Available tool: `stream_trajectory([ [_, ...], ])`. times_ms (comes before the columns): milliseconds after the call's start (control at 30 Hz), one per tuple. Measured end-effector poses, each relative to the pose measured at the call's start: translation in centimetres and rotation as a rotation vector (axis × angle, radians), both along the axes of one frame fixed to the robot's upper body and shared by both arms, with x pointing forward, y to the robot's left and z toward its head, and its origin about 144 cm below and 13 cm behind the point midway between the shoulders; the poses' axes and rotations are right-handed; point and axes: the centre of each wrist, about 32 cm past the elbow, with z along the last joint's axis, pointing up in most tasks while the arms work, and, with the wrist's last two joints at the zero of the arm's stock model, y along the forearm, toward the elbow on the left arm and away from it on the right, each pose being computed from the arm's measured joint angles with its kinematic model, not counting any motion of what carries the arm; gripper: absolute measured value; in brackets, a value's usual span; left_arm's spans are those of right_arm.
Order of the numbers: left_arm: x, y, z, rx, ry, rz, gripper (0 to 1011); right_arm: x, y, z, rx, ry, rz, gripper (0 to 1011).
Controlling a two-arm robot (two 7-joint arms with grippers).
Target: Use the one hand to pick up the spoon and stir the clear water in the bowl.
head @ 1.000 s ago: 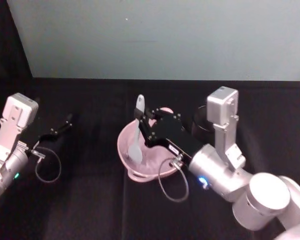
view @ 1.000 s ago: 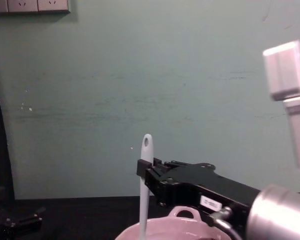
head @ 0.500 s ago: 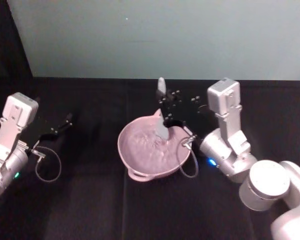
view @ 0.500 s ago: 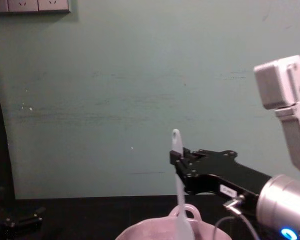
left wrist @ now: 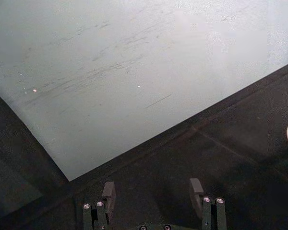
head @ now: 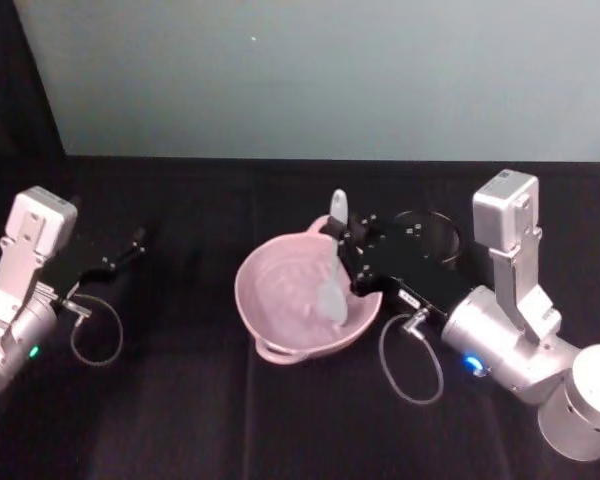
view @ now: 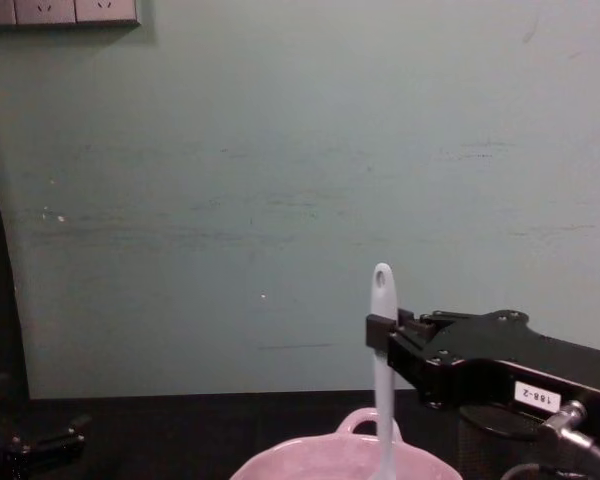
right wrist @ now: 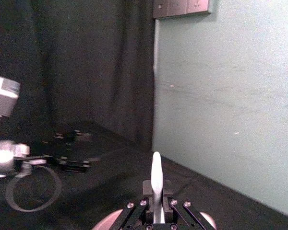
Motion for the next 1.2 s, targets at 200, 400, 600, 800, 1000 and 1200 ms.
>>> stream_trajectory([
  [200, 0.0, 0.0, 0.0, 0.0, 0.0, 0.0, 1011, -0.5, 1.4, 0.2, 0.046, 0.067, 0.065, 110],
  [400, 0.0, 0.0, 0.0, 0.0, 0.0, 0.0, 1011, 0.7, 3.6, -0.2, 0.084, 0.083, 0.09, 110],
  [600, 0.0, 0.0, 0.0, 0.0, 0.0, 0.0, 1011, 2.3, 5.1, -1.1, 0.103, 0.035, 0.027, 111],
  [800, 0.0, 0.0, 0.0, 0.0, 0.0, 0.0, 1011, 4.0, 5.4, -2.2, 0.067, -0.086, -0.113, 111],
  [1000, 0.0, 0.0, 0.0, 0.0, 0.0, 0.0, 1011, 4.6, 3.7, -2.5, 0.015, -0.141, -0.195, 110],
  [1200, 0.0, 0.0, 0.0, 0.0, 0.0, 0.0, 1011, 3.4, 1.4, -1.7, -0.029, -0.117, -0.198, 111],
])
